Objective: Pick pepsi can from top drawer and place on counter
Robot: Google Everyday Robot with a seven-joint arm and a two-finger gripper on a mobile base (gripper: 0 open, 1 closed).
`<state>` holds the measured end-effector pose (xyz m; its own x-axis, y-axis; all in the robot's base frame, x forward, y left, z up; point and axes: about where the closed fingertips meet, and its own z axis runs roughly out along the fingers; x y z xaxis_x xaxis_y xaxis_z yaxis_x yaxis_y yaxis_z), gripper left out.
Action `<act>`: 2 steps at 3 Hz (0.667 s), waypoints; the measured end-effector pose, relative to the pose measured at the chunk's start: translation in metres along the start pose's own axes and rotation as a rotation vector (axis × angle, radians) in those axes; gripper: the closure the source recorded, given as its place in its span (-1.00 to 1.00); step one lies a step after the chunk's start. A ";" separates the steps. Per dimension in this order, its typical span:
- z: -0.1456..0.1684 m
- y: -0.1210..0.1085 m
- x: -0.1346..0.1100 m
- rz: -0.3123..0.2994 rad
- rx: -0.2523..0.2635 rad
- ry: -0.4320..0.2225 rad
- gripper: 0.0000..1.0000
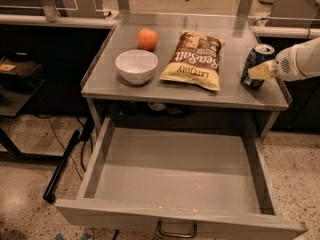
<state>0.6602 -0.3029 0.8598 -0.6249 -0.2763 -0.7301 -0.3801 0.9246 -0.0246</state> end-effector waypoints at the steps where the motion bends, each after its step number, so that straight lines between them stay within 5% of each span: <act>1: 0.000 0.000 0.000 0.000 0.000 0.000 0.21; 2: 0.000 0.000 0.000 0.000 0.000 0.000 -0.25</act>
Offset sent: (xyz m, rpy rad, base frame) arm 0.0000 0.0000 0.0000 0.0000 0.0000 0.0000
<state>0.6602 -0.3028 0.8598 -0.6250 -0.2764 -0.7301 -0.3802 0.9246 -0.0246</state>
